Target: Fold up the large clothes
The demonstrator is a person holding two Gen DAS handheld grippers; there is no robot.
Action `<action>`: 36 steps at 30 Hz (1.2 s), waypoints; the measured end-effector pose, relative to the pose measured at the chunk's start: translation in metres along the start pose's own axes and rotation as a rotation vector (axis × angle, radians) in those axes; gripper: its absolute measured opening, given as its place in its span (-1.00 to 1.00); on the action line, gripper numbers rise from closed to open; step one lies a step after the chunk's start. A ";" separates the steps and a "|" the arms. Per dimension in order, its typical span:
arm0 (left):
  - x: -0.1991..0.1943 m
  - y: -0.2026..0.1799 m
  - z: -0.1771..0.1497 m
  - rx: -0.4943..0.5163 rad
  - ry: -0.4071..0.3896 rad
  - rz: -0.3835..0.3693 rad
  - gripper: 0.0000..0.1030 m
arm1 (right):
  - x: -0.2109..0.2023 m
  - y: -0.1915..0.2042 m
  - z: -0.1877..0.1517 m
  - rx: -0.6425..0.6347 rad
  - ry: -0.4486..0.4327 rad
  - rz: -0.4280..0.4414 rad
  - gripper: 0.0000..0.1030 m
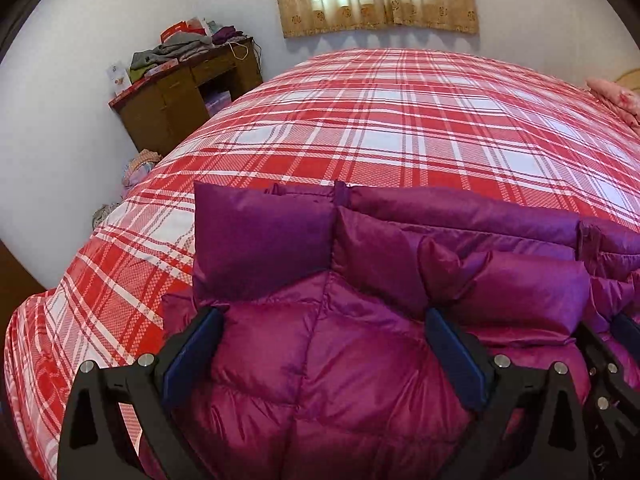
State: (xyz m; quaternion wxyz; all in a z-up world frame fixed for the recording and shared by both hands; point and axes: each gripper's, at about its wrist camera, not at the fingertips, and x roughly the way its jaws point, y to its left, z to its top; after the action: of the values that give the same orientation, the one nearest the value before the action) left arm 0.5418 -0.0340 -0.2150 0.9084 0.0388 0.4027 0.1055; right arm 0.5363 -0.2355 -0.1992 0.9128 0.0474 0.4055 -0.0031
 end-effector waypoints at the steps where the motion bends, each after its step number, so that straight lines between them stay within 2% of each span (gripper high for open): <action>1: 0.000 0.000 0.000 -0.002 0.000 0.001 0.98 | 0.000 0.001 -0.001 -0.004 0.002 -0.001 0.09; 7: 0.004 -0.006 0.002 0.016 0.004 0.023 0.98 | 0.002 0.009 -0.003 -0.040 0.006 -0.038 0.12; 17: 0.007 -0.009 0.003 0.024 0.016 0.031 0.98 | 0.006 0.008 -0.002 -0.034 0.009 -0.030 0.14; 21: -0.001 -0.006 0.006 0.074 0.062 0.014 0.98 | 0.004 0.006 -0.001 -0.031 0.014 -0.013 0.16; 22: -0.014 -0.001 0.005 0.106 0.066 0.016 0.98 | 0.000 0.004 -0.001 -0.029 0.022 0.004 0.16; 23: -0.027 0.005 0.003 0.119 0.038 0.014 0.98 | -0.008 0.001 -0.002 -0.030 0.031 0.019 0.16; 24: -0.047 0.014 -0.004 0.131 -0.028 0.000 0.98 | -0.022 -0.003 -0.006 -0.013 0.013 0.028 0.22; 25: -0.058 0.020 -0.009 0.130 -0.068 -0.001 0.98 | -0.039 -0.005 -0.013 -0.005 -0.014 0.043 0.39; 27: -0.071 0.037 -0.029 0.104 -0.132 0.023 0.98 | -0.060 -0.002 -0.028 -0.035 -0.055 0.022 0.43; 30: -0.051 0.043 -0.049 0.101 -0.083 0.082 0.98 | -0.067 0.007 -0.053 -0.096 -0.083 -0.051 0.44; 32: -0.043 0.047 -0.058 0.076 -0.089 0.044 0.98 | -0.060 0.013 -0.063 -0.133 -0.099 -0.074 0.47; 36: -0.040 0.047 -0.058 0.071 -0.091 0.043 0.98 | -0.050 0.015 -0.062 -0.137 -0.071 -0.088 0.51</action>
State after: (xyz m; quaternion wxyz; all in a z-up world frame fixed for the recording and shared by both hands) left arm 0.4650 0.0018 -0.2174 0.9213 0.0841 0.3637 0.1087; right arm 0.4574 -0.2170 -0.2025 0.9267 -0.0332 0.3739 -0.0173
